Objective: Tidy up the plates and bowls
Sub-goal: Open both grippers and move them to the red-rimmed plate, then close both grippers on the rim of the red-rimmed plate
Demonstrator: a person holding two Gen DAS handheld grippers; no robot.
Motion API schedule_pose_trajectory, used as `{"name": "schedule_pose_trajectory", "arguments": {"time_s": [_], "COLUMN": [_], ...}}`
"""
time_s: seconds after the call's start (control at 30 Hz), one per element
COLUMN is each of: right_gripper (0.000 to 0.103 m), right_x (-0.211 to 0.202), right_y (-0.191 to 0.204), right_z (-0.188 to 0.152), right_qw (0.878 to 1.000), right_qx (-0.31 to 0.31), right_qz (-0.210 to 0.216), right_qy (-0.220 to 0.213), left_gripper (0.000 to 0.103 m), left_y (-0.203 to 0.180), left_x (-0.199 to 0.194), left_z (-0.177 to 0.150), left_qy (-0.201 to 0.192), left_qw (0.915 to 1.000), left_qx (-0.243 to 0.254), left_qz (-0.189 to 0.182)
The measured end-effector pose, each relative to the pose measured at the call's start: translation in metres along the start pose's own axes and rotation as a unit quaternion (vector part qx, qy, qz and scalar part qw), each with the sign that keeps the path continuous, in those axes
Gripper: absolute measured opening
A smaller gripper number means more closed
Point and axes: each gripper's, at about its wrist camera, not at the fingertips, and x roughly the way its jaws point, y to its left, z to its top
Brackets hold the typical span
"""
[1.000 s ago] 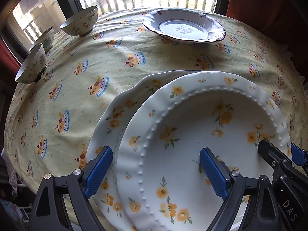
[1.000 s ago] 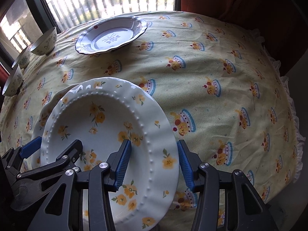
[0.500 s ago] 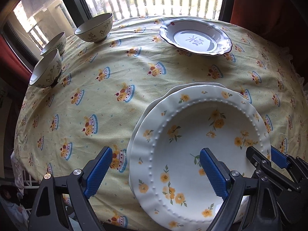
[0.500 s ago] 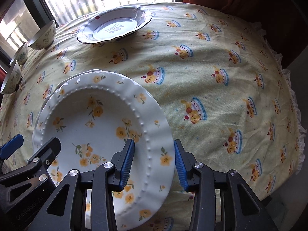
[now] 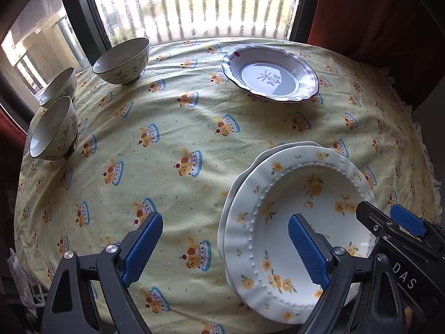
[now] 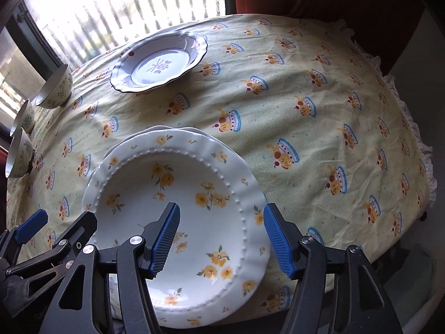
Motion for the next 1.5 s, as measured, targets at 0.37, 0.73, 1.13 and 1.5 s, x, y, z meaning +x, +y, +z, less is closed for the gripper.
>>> {"name": "schedule_pose_trajectory", "arguments": {"time_s": [0.37, 0.73, 1.13, 1.5], "right_gripper": [0.066, 0.066, 0.066, 0.066], "right_x": [-0.034, -0.019, 0.032, 0.1], "right_y": [0.023, 0.021, 0.012, 0.017], "right_z": [0.02, 0.084, 0.172, 0.224], "right_qw": [0.998, 0.997, 0.995, 0.995], "right_qx": [0.049, 0.016, -0.029, -0.04], "right_qz": [-0.004, 0.028, 0.067, 0.082], "right_qy": [-0.047, -0.064, -0.063, -0.041], "left_gripper": [0.093, 0.093, 0.087, 0.077], "left_y": [0.018, 0.004, -0.021, -0.03], "left_x": [-0.021, -0.01, 0.039, 0.097], "left_z": [0.036, 0.09, 0.149, 0.189], "left_qy": [-0.033, -0.065, -0.054, -0.036], "left_qw": [0.9987, 0.9975, 0.9943, 0.9932], "left_qx": [0.0, -0.026, -0.075, -0.082], "left_qz": [-0.04, -0.004, 0.053, 0.075]}}
